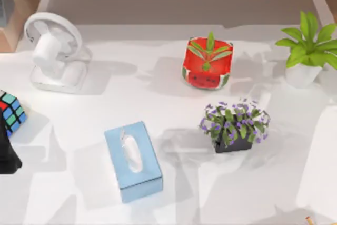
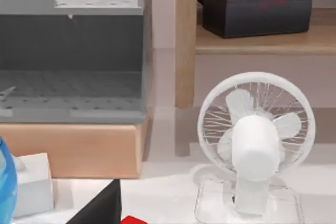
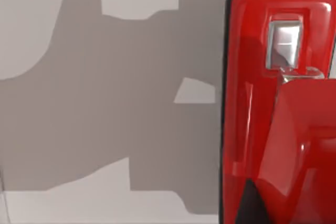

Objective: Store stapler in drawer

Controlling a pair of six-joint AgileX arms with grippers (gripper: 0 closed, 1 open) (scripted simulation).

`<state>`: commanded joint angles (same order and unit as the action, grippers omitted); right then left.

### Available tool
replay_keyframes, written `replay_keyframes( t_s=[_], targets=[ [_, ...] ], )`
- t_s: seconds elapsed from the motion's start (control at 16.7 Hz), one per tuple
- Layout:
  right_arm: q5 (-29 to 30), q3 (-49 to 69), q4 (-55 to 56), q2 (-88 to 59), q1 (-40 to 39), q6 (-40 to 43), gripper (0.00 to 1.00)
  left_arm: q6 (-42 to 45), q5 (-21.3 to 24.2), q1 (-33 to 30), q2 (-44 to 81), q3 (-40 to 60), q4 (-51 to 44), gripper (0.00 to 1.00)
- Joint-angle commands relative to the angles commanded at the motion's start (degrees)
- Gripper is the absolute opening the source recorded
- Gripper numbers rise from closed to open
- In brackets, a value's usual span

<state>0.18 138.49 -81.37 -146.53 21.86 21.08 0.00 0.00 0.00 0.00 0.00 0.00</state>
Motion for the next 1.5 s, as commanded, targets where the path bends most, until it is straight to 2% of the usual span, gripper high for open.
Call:
replay_keyframes(
  t_s=[0.24,1.02,1.5],
  targets=[
    [-0.10,-0.21,-0.12,0.09,0.13,-0.22,0.00,0.00,0.00,0.00,0.00,0.00,0.00,1.00],
    [-0.10,-0.21,-0.12,0.09,0.13,-0.22,0.98,0.00,0.00,0.00,0.00,0.00,0.00,1.00],
    [-0.10,-0.21,-0.12,0.09,0.13,-0.22,1.00,0.00,0.00,0.00,0.00,0.00,0.00,1.00]
  ],
)
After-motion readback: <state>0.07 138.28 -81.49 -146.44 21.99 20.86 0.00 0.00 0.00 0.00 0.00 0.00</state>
